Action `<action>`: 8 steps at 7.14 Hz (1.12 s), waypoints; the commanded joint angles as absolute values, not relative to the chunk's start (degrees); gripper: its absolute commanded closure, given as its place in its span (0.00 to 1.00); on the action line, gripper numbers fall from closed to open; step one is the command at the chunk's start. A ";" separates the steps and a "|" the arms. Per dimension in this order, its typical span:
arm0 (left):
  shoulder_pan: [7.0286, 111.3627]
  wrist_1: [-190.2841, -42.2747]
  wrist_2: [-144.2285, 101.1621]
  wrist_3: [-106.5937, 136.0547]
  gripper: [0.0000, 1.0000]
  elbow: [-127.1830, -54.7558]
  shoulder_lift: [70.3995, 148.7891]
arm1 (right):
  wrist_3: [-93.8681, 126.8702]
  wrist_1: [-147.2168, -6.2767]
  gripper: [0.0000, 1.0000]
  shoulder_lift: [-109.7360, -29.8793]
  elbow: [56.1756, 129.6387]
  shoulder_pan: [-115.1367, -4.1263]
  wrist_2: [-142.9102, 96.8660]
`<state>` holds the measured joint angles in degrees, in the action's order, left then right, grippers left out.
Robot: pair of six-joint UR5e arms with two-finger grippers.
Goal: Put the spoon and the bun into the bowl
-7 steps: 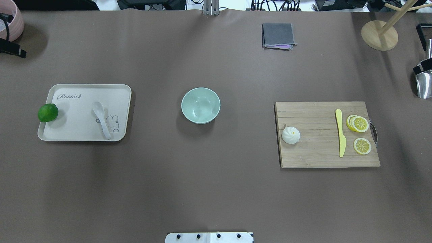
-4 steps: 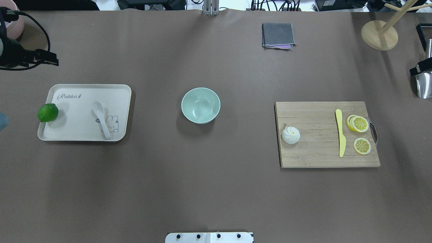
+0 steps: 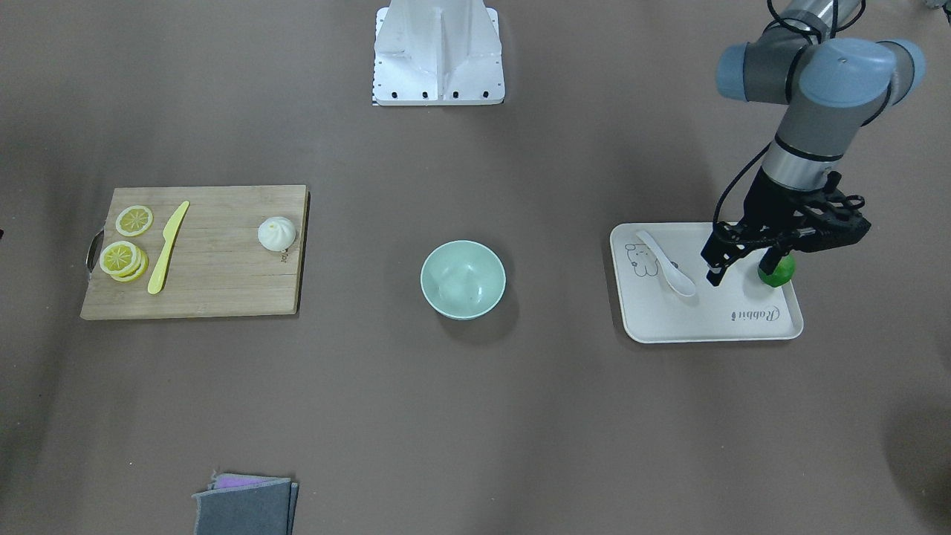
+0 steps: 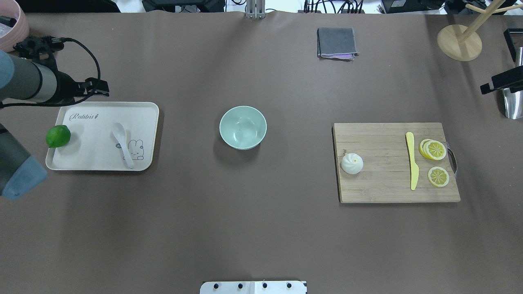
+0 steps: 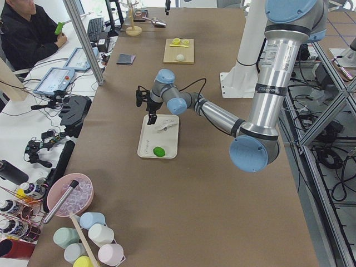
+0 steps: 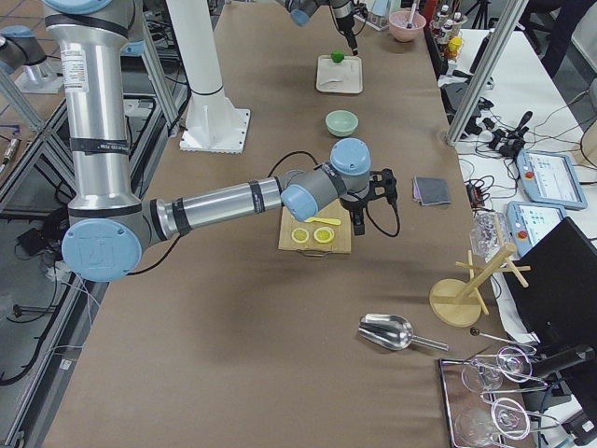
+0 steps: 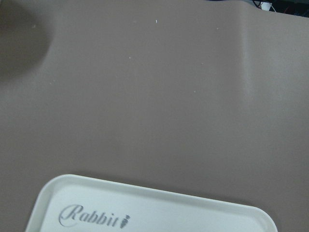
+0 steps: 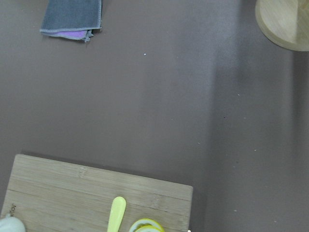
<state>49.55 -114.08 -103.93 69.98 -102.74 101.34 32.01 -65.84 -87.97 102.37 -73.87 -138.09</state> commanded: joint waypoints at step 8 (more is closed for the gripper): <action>34.45 -111.18 -91.67 81.21 0.03 -101.34 102.22 | 42.63 -59.33 0.00 -87.19 103.62 -61.79 -131.84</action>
<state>35.01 -111.23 -91.83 81.19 -101.66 102.27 42.56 -59.33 -87.26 103.46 -62.29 -131.73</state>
